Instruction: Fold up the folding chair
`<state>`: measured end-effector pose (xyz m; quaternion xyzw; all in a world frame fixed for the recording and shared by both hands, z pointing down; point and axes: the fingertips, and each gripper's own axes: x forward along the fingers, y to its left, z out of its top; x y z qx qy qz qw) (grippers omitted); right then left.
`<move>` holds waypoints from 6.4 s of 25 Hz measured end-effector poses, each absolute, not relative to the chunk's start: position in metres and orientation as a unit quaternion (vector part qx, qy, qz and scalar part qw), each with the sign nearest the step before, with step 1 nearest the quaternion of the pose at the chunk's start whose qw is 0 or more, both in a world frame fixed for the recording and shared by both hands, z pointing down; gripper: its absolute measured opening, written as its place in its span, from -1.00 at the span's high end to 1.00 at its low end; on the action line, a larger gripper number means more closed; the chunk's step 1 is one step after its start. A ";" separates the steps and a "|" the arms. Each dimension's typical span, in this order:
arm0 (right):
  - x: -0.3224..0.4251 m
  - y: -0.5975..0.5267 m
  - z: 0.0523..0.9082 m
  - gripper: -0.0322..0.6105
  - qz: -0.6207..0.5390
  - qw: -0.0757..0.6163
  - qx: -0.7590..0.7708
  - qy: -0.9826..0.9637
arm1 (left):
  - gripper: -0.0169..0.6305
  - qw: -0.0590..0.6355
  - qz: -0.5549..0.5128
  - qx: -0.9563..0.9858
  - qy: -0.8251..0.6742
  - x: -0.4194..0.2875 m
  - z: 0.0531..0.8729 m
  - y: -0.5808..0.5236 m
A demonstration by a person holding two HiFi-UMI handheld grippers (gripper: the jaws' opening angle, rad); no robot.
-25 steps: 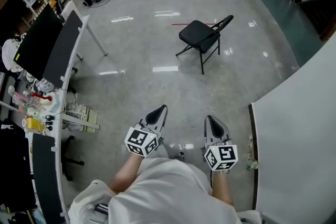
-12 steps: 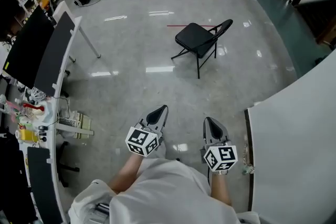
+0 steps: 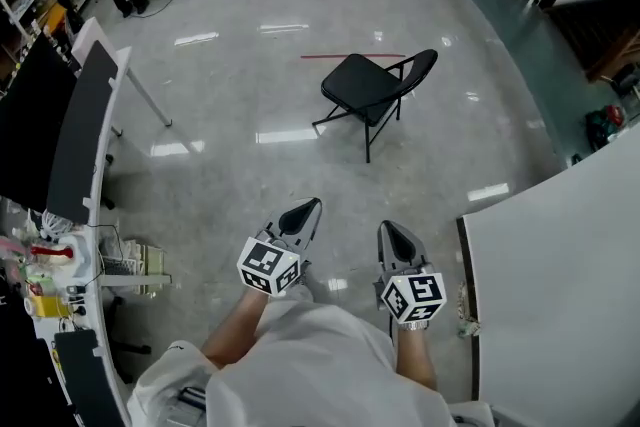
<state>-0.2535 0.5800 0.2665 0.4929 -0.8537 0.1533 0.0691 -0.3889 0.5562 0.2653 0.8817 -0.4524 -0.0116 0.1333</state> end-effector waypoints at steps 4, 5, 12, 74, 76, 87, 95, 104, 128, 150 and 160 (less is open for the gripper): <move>-0.275 0.555 0.267 0.89 0.144 0.074 0.504 -0.848 | 0.91 0.136 -0.014 0.882 -0.450 -0.411 0.268 0.530; -0.281 0.549 0.267 0.89 0.140 0.077 0.507 -0.847 | 0.91 0.137 -0.013 0.882 -0.452 -0.419 0.270 0.524; -0.304 0.525 0.273 0.89 0.141 0.088 0.525 -0.835 | 0.91 0.143 -0.014 0.876 -0.461 -0.455 0.275 0.496; -0.166 0.123 0.313 0.89 0.200 0.064 0.635 -0.743 | 0.91 0.165 0.014 0.908 -0.385 -0.342 0.298 0.064; -0.175 0.103 0.310 0.89 0.199 0.064 0.642 -0.738 | 0.91 0.166 0.014 0.912 -0.375 -0.348 0.297 0.040; -0.232 0.010 0.313 0.89 0.194 0.077 0.648 -0.732 | 0.91 0.164 0.013 0.920 -0.356 -0.396 0.301 -0.054; -0.241 -0.015 0.325 0.89 0.204 0.097 0.646 -0.729 | 0.91 0.177 0.017 0.919 -0.352 -0.403 0.312 -0.083; -0.214 -0.054 0.344 0.89 0.228 0.101 0.637 -0.730 | 0.91 0.184 0.030 0.915 -0.358 -0.379 0.320 -0.109; -0.106 -0.191 0.387 0.89 0.273 0.121 0.610 -0.734 | 0.91 0.196 0.063 0.887 -0.413 -0.297 0.346 -0.232; -0.108 -0.229 0.437 0.89 0.328 0.175 0.672 -0.641 | 0.91 0.236 0.124 0.905 -0.332 -0.314 0.399 -0.328; -0.077 -0.243 0.494 0.87 0.359 0.205 0.675 -0.611 | 0.74 0.247 0.179 0.906 -0.292 -0.292 0.463 -0.354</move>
